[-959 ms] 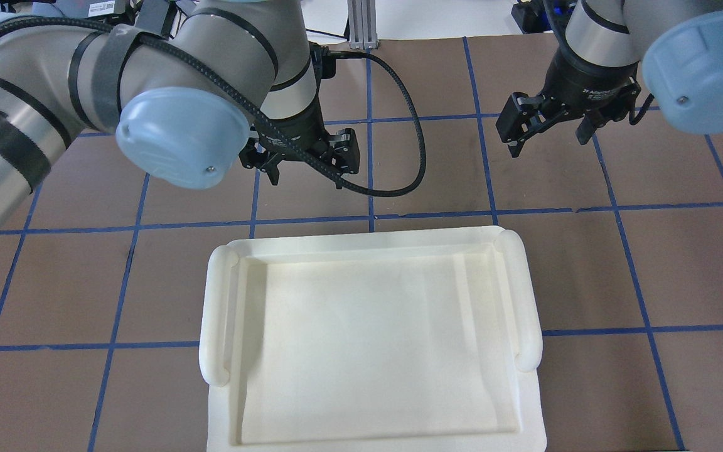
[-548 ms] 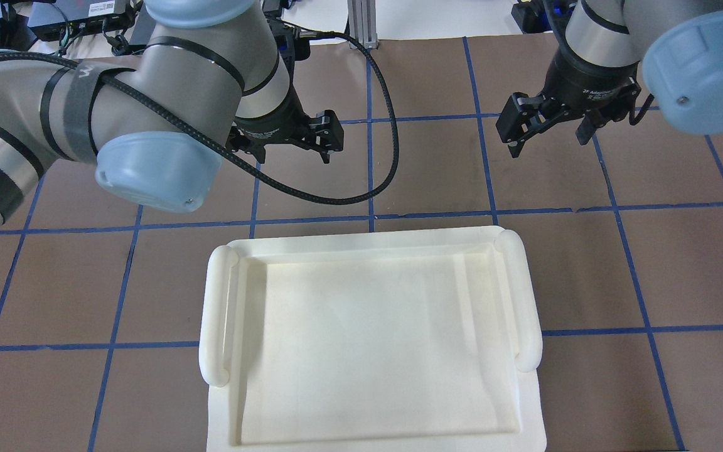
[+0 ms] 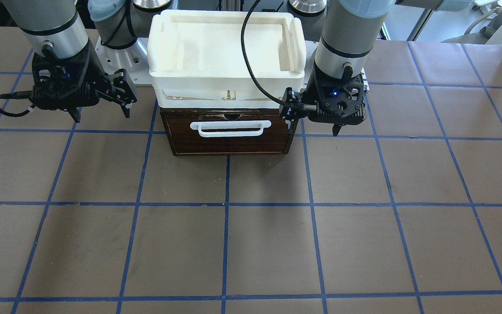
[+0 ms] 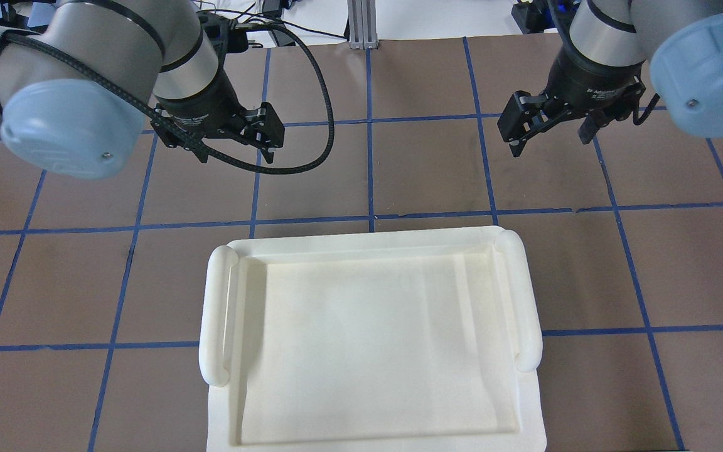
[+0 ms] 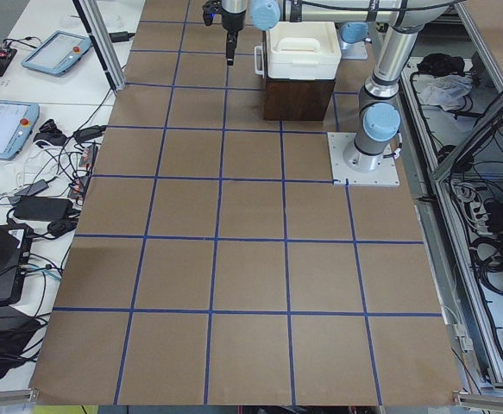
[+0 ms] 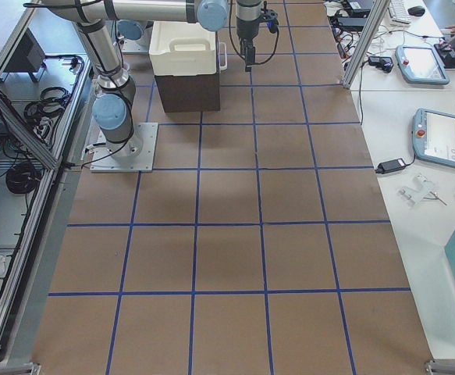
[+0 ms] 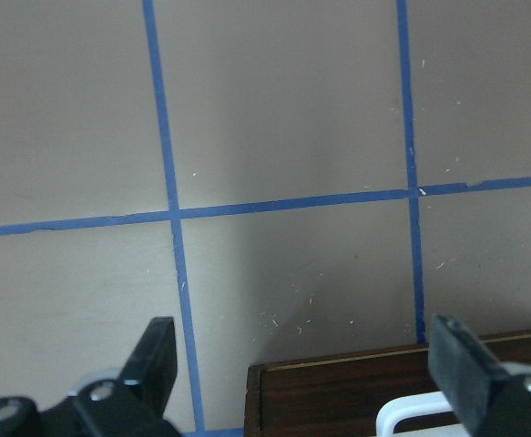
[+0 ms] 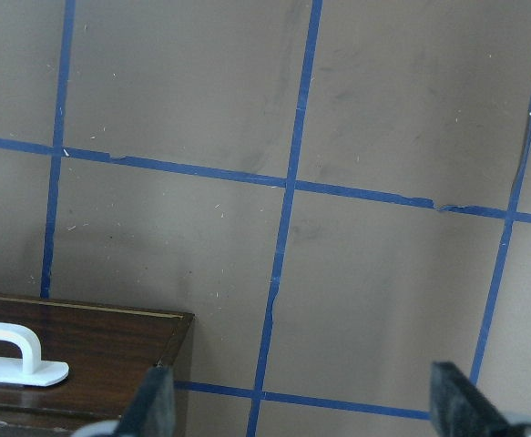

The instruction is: Put scissors in drawer and close it

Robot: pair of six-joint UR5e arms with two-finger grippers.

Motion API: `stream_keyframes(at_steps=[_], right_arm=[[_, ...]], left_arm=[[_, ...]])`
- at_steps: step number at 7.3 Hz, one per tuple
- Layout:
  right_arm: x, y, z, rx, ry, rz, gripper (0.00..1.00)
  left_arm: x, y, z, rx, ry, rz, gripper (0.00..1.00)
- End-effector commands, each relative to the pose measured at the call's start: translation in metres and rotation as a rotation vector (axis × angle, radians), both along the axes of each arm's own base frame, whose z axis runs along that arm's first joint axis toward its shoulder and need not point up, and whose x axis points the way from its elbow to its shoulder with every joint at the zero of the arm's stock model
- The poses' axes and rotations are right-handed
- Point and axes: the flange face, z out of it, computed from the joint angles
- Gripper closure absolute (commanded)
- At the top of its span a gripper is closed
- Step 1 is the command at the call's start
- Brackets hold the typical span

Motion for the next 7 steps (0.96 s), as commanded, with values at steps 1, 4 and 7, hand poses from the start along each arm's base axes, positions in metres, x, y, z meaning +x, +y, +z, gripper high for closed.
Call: stream_keyframes(at_steps=[1, 4, 7], right_arm=[[0.002, 0.007, 0.001, 0.020, -0.011, 0.004, 0.00], [0.003, 0.009, 0.001, 0.025, -0.013, 0.005, 0.00], [0.006, 0.009, 0.001, 0.025, -0.013, 0.013, 0.00]], left_arm=[[0.019, 0.012, 0.033, 0.114, -0.014, 0.023, 0.00], [0.021, 0.035, 0.024, 0.148, -0.020, -0.003, 0.01], [0.024, 0.047, 0.017, 0.151, -0.019, -0.020, 0.01]])
